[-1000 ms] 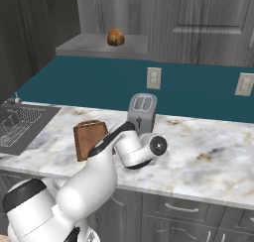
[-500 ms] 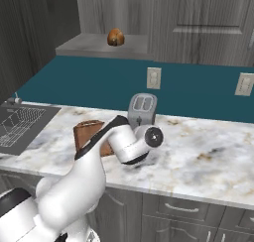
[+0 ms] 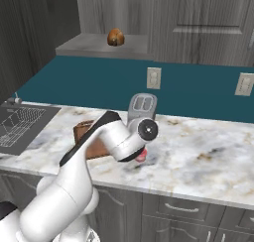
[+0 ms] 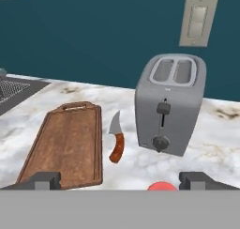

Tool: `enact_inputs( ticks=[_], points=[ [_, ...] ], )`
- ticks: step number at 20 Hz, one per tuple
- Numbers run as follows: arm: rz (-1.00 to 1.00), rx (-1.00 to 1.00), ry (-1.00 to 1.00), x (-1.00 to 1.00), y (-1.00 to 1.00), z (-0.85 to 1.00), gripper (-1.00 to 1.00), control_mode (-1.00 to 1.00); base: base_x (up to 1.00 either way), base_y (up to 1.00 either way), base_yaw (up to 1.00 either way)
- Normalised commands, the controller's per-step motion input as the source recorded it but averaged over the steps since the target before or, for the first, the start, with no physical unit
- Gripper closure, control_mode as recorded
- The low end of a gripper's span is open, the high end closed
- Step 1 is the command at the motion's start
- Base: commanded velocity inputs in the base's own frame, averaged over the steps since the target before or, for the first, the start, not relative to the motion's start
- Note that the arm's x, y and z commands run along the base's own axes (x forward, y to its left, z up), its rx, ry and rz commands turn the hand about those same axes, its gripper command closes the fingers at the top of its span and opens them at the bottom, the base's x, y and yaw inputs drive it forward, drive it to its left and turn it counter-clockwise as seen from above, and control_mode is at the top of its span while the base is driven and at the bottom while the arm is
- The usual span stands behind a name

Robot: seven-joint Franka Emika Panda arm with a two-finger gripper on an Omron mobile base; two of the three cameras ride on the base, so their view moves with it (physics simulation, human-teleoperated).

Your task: Pick the bread, place it on the cutting board, pick the jam, place it on the counter, and close the cabinet.

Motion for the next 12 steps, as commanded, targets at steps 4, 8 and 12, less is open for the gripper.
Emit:
enact_inputs(
  ticks=[4, 8, 12],
  points=[
    [0.00, 0.00, 0.00, -0.19, 0.19, 0.36, -1.00, -1.00, 0.00, 0.00, 0.00],
    [0.00, 0.00, 0.00, -0.14, 0.22, 0.36, -1.00, -1.00, 0.00, 0.00, 0.00],
    [0.00, 0.00, 0.00, -0.16, 0.25, 0.35, -1.00, -1.00, 0.00, 0.00, 0.00]
  ],
)
